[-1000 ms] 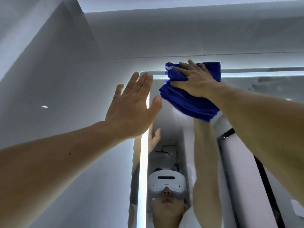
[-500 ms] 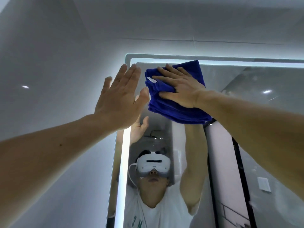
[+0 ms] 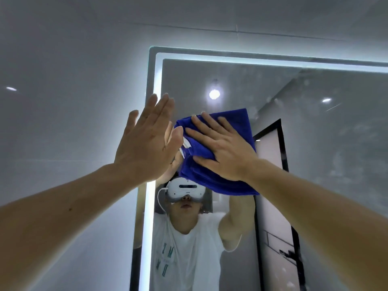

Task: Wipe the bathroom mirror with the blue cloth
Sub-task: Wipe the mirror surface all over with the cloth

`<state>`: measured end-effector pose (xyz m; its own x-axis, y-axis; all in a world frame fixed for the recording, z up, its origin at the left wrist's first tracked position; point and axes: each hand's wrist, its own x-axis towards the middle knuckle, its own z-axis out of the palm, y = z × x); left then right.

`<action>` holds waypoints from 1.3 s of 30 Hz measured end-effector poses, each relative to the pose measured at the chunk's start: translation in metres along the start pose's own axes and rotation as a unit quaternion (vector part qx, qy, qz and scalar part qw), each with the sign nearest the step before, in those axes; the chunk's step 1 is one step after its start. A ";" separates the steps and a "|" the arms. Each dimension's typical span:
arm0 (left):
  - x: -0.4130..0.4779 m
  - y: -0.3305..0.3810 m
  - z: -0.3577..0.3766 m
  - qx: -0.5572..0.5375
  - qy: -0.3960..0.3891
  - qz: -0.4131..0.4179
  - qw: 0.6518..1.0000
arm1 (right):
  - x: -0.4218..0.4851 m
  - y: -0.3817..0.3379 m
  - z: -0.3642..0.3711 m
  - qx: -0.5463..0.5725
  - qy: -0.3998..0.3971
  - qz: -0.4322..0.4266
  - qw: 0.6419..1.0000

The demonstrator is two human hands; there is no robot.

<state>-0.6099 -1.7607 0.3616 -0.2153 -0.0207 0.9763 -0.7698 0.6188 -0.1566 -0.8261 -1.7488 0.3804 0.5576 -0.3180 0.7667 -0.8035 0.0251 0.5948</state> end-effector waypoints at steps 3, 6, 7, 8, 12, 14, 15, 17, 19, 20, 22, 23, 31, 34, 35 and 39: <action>-0.010 0.003 0.001 0.000 0.000 -0.001 1.000 | -0.017 -0.012 0.006 -0.003 0.000 0.008 1.000; -0.022 0.006 0.000 -0.006 -0.001 0.002 1.000 | -0.042 -0.029 0.014 -0.001 0.001 0.001 1.000; -0.025 0.008 0.000 -0.008 -0.003 0.006 1.000 | -0.052 -0.035 0.018 0.000 0.002 -0.001 1.000; -0.029 0.010 0.000 -0.009 -0.006 0.010 1.000 | -0.061 -0.042 0.021 0.001 0.004 0.000 1.000; -0.045 0.017 0.005 -0.014 -0.014 0.003 1.000 | -0.093 -0.068 0.030 0.005 0.005 0.014 1.000; -0.057 0.021 0.009 -0.018 -0.020 -0.001 1.000 | -0.109 -0.080 0.034 0.005 0.006 0.016 1.000; -0.065 0.023 0.011 -0.017 -0.025 0.000 1.000 | -0.119 -0.087 0.037 0.006 0.006 0.016 1.000; -0.080 0.026 0.016 -0.009 -0.038 0.000 0.999 | -0.137 -0.100 0.041 0.012 0.009 0.018 1.000; -0.095 0.028 0.021 -0.004 -0.053 -0.006 0.999 | -0.153 -0.112 0.046 0.016 0.010 0.021 1.000; -0.103 0.030 0.024 -0.001 -0.061 -0.008 0.998 | -0.162 -0.118 0.049 0.018 0.008 0.022 1.000; -0.118 0.032 0.029 0.006 -0.071 -0.006 0.997 | -0.180 -0.131 0.055 0.023 0.005 0.022 0.999; -0.125 0.033 0.031 0.008 -0.075 -0.005 0.997 | -0.188 -0.137 0.058 0.026 0.004 0.019 0.999; -0.169 0.050 0.037 0.009 -0.068 0.000 0.998 | -0.265 -0.191 0.080 0.080 -0.031 -0.008 0.996; -0.178 0.057 0.032 -0.001 -0.066 -0.007 0.998 | -0.295 -0.209 0.089 0.074 -0.064 -0.034 0.995; -0.181 0.060 0.031 -0.002 -0.069 -0.014 0.998 | -0.305 -0.215 0.092 0.073 -0.072 -0.038 0.994; -0.195 0.071 0.027 0.009 -0.086 -0.032 0.996 | -0.341 -0.231 0.097 0.055 -0.106 -0.073 0.990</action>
<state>-0.6391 -1.7341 0.1565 -0.2644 -0.1944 0.9446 -0.7956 0.5975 -0.0997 -0.8515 -1.7380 -0.0420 0.6224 -0.5023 0.6003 -0.7424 -0.1360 0.6560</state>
